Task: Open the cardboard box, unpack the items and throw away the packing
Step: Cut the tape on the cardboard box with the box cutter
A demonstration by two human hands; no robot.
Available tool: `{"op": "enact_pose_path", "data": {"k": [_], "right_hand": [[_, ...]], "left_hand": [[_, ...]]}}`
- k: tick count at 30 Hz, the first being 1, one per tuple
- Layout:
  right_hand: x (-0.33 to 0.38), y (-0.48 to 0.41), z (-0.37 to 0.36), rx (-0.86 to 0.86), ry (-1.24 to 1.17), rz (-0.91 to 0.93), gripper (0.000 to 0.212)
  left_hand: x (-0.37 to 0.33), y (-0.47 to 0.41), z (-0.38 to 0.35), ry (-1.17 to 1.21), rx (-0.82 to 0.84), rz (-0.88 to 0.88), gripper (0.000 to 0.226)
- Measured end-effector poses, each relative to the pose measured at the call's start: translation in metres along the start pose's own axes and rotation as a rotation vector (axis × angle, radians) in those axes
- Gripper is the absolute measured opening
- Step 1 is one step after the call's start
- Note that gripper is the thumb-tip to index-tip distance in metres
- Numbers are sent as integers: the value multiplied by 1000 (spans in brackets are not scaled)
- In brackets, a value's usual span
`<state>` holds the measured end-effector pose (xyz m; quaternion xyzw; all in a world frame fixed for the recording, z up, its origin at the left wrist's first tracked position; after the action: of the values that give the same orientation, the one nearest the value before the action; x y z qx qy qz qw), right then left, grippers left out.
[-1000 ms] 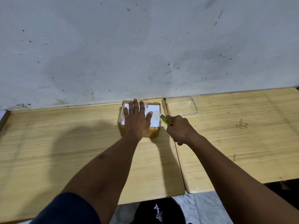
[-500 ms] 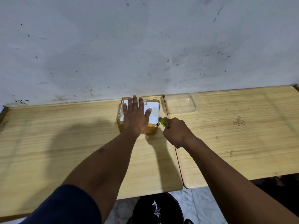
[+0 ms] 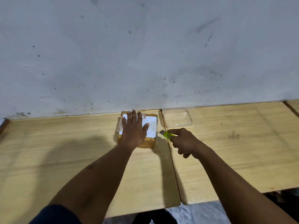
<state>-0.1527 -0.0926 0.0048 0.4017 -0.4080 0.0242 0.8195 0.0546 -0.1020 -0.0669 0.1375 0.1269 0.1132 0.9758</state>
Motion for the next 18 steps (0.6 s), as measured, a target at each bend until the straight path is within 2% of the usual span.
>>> {"op": "enact_pose_path", "data": {"k": [3,6,9,13,15,18], "right_hand": [[-19,-7,23,-155,-136,24,36],[-40,-18,27,-248,-47,-19,44],[-56,-28,17,-135,-145,-19,58],[-73,-33,5,56,-347,-30,32],[-85,-38,4,27,-280,-46,29],[-108,-46,10,-155,58,-47,28]], "left_hand": [[-3,5,2,8,18,-12,67],[-9,13,-1,-7,7,7,69],[-15,17,-2,31,-2,46,74],[-23,19,-3,78,0,84,88],[-25,19,-4,91,10,99,102],[-28,19,-6,82,18,103,113]]}}
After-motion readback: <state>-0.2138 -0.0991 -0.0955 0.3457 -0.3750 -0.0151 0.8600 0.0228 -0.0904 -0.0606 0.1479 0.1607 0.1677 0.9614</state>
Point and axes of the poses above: each hand's wrist, its own y-axis away from the middle knuckle, its own z-axis out of the back of the hand, x = y × z, the point moved 5 cm from there along -y, towards the middle knuckle, and after that the axes turned 10 degrees about x, right-handed, at the moved point
